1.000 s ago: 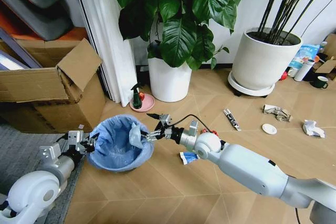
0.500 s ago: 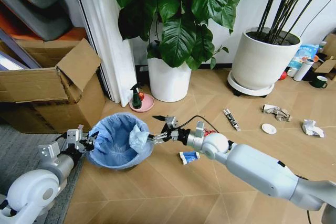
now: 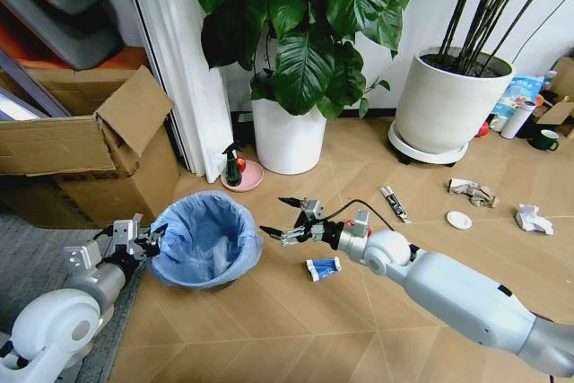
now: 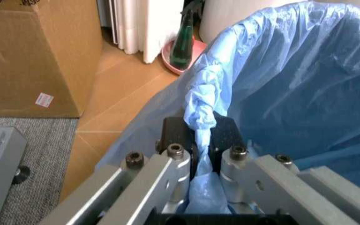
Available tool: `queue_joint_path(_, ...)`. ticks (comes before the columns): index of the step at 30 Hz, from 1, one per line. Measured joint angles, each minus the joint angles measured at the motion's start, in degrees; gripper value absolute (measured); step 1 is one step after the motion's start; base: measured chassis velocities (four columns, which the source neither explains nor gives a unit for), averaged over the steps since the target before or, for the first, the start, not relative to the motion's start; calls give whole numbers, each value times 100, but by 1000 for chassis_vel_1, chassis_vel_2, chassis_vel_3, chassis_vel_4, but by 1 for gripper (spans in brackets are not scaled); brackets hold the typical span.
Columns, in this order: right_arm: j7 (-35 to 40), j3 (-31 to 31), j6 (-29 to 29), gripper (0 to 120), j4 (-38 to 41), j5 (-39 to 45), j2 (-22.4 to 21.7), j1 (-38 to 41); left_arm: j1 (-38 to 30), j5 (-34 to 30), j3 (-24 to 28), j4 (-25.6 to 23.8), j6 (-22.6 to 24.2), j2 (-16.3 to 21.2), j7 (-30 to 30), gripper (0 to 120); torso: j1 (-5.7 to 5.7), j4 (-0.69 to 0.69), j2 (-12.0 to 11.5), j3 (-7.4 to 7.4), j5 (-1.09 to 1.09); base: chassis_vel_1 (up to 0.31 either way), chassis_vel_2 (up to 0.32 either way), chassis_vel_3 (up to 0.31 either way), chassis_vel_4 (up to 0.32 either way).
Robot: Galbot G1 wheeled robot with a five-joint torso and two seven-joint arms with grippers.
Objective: Pick up the trash bin and place the garbage on the floor into it.
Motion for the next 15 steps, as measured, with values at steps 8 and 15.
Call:
queue_joint_path(8, 1096, 1238, -208, 100, -171, -418, -16, -1573, 72, 93, -17, 45, -3, -182, 20, 1, 0, -1, 0, 0, 3, 0, 0, 0, 0)
queue_joint_path(15, 1642, 2294, -403, 100, -587, -1286, 343, -2612, 97, 106, -53, 57, -10, -204, 42, 1, 0, -3, 0, -1, 3, 0, 0, 0, 0)
